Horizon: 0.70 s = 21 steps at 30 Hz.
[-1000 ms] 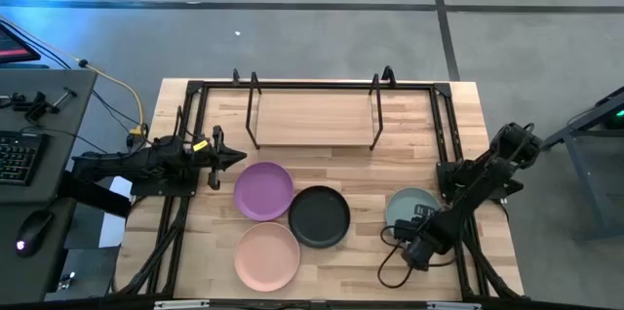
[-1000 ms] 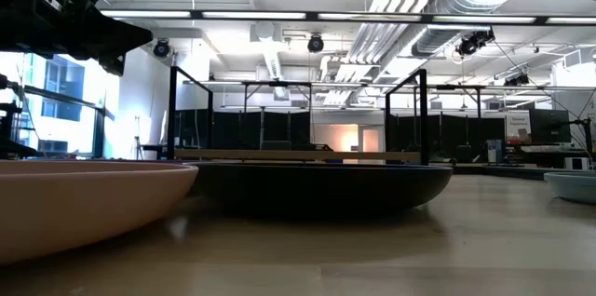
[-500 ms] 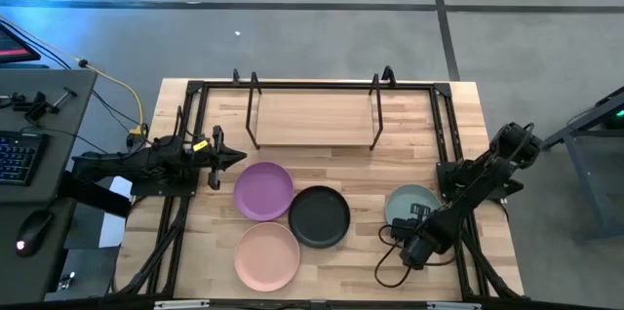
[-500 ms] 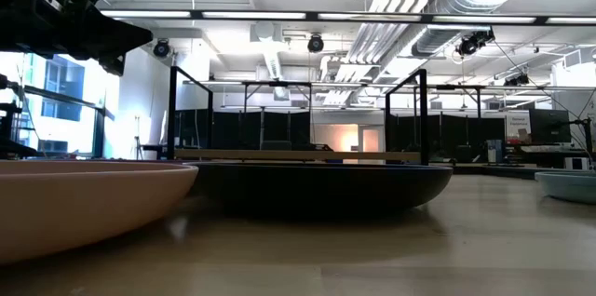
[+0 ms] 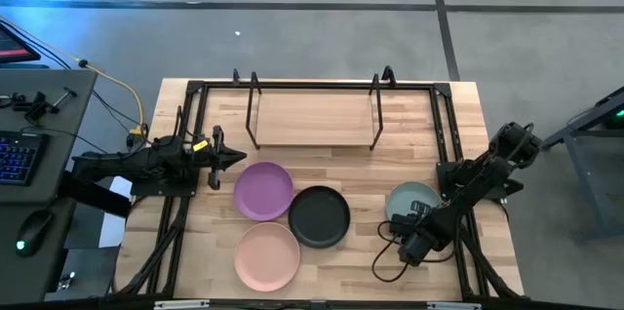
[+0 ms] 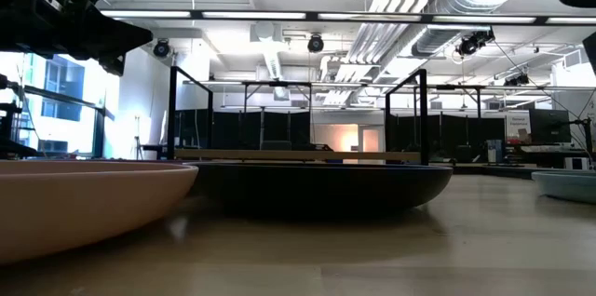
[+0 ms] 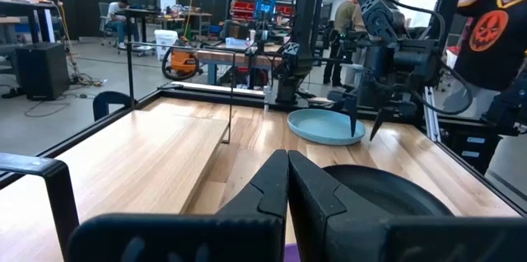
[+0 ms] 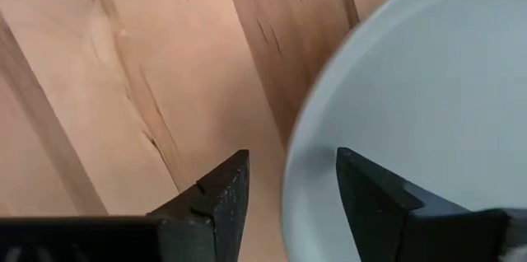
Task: Place and stack plates onto a shelf
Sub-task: Put the gray plate on the shelf
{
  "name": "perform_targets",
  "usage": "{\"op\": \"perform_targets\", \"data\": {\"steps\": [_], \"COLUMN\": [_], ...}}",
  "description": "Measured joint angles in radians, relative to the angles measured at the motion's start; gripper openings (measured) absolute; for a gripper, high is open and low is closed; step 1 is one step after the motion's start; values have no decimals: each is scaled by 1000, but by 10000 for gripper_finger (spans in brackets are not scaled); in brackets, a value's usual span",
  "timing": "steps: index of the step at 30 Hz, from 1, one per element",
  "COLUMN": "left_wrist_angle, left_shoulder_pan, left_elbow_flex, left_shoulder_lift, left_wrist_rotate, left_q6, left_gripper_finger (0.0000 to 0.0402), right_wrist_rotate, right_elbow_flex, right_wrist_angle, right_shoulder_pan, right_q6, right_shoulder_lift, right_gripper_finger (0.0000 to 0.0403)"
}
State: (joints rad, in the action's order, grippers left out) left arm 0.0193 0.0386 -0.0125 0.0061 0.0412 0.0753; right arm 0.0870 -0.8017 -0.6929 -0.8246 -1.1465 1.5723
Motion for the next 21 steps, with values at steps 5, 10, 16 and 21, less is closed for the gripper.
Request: {"op": "perform_targets", "data": {"steps": [5,10,16,21], "left_wrist_angle": [0,0,0,0], "left_shoulder_pan": [0,0,0,0], "left_elbow_flex": [0,0,0,0], "left_shoulder_lift": [0,0,0,0], "left_wrist_rotate": [0,0,0,0], "left_q6": [0,0,0,0], "left_gripper_finger": [0,0,0,0], "right_wrist_rotate": [10,-8,-17,-47], "right_elbow_flex": [0,0,0,-9], "right_wrist_angle": [-6,-6,-6,-8], "right_shoulder_pan": [0,1,1,15], "right_q6": [-8,-9,-50,-49], "right_shoulder_lift": [0,0,-1,-2], "right_gripper_finger": [120,18,16,4]}}
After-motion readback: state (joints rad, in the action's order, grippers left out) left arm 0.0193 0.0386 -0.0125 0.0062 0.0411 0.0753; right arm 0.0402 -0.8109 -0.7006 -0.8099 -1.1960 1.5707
